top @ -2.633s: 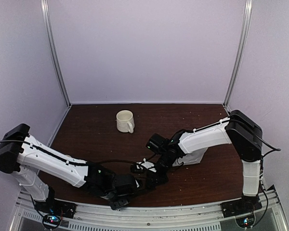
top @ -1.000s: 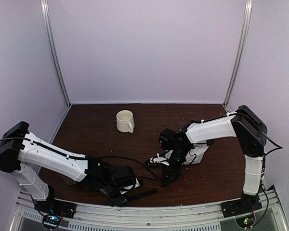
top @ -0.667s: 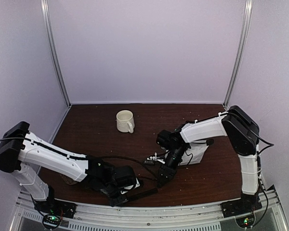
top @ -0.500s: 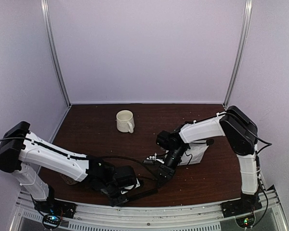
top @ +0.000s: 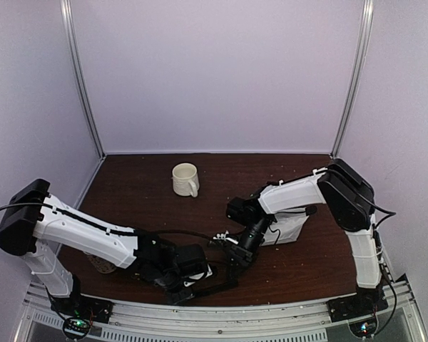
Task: Sort the hair-cutting tools
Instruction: Adjust the comb at the center of the board, then pick up the comb from the center of the board.
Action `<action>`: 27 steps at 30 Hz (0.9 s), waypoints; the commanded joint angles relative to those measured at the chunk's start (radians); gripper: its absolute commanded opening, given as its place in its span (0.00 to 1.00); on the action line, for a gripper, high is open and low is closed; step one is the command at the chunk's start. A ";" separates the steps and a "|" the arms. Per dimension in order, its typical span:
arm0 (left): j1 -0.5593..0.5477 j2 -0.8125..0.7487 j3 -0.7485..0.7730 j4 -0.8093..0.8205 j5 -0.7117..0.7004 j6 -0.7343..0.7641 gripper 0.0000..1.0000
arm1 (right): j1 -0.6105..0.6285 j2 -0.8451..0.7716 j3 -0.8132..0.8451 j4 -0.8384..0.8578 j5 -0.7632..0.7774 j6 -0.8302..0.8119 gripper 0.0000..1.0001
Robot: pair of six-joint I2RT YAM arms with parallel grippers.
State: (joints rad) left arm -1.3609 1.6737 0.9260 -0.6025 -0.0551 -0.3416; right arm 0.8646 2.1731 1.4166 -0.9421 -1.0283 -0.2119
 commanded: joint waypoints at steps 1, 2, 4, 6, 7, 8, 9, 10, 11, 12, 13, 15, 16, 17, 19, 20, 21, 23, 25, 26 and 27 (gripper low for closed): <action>0.003 0.080 -0.030 -0.014 0.018 0.008 0.00 | 0.034 0.113 -0.040 -0.051 0.168 -0.072 0.44; 0.003 0.084 -0.028 -0.016 0.019 0.006 0.00 | 0.033 0.116 -0.035 -0.076 0.160 -0.096 0.43; 0.003 0.088 -0.025 -0.017 0.020 0.005 0.00 | 0.033 0.116 -0.038 -0.105 0.159 -0.124 0.42; 0.003 0.096 -0.019 -0.019 0.021 0.001 0.00 | 0.031 0.099 -0.061 -0.096 0.178 -0.123 0.43; 0.003 0.101 -0.016 -0.022 0.023 -0.005 0.00 | 0.032 0.086 -0.079 -0.072 0.209 -0.099 0.43; 0.003 0.106 -0.012 -0.025 0.026 -0.011 0.00 | 0.029 0.071 -0.095 -0.050 0.239 -0.079 0.45; 0.003 0.110 -0.010 -0.025 0.027 -0.015 0.00 | 0.024 0.058 -0.110 -0.027 0.270 -0.049 0.47; 0.004 0.112 -0.010 -0.026 0.027 -0.018 0.00 | 0.016 0.047 -0.120 -0.010 0.295 -0.033 0.48; 0.003 0.113 -0.010 -0.026 0.028 -0.021 0.00 | 0.005 0.035 -0.126 0.004 0.323 -0.018 0.49; 0.004 0.115 -0.009 -0.026 0.029 -0.025 0.00 | -0.002 0.028 -0.129 0.007 0.347 -0.008 0.49; 0.003 0.116 -0.009 -0.026 0.029 -0.029 0.00 | -0.012 0.019 -0.132 0.013 0.372 0.004 0.49; 0.003 0.116 -0.010 -0.026 0.029 -0.036 0.00 | -0.025 -0.004 -0.145 0.025 0.408 0.017 0.49; 0.003 0.116 -0.010 -0.026 0.030 -0.038 0.00 | -0.027 -0.012 -0.153 0.029 0.414 0.020 0.50; 0.003 0.118 -0.010 -0.025 0.031 -0.041 0.00 | -0.027 -0.017 -0.163 0.031 0.410 0.017 0.50; 0.003 0.118 -0.012 -0.020 0.030 -0.047 0.00 | -0.023 -0.014 -0.176 0.030 0.397 0.013 0.50; 0.003 0.117 -0.014 -0.017 0.032 -0.050 0.00 | -0.018 -0.012 -0.180 0.033 0.397 0.012 0.51; 0.003 0.116 -0.017 -0.015 0.033 -0.056 0.00 | -0.012 -0.007 -0.182 0.035 0.394 0.013 0.51; 0.003 0.114 -0.020 -0.011 0.033 -0.060 0.00 | 0.006 0.006 -0.178 0.034 0.380 0.012 0.52; 0.003 0.115 -0.021 -0.010 0.033 -0.061 0.00 | 0.029 0.026 -0.162 0.026 0.374 0.012 0.52; 0.003 0.115 -0.021 -0.008 0.035 -0.063 0.00 | 0.038 0.037 -0.152 0.016 0.368 0.008 0.52; 0.003 0.115 -0.022 -0.008 0.036 -0.065 0.00 | 0.047 0.048 -0.140 0.007 0.367 0.005 0.52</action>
State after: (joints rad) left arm -1.3602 1.7092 0.9634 -0.5983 -0.0486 -0.3851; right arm 0.8658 2.0888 1.3060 -0.9916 -0.9577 -0.2115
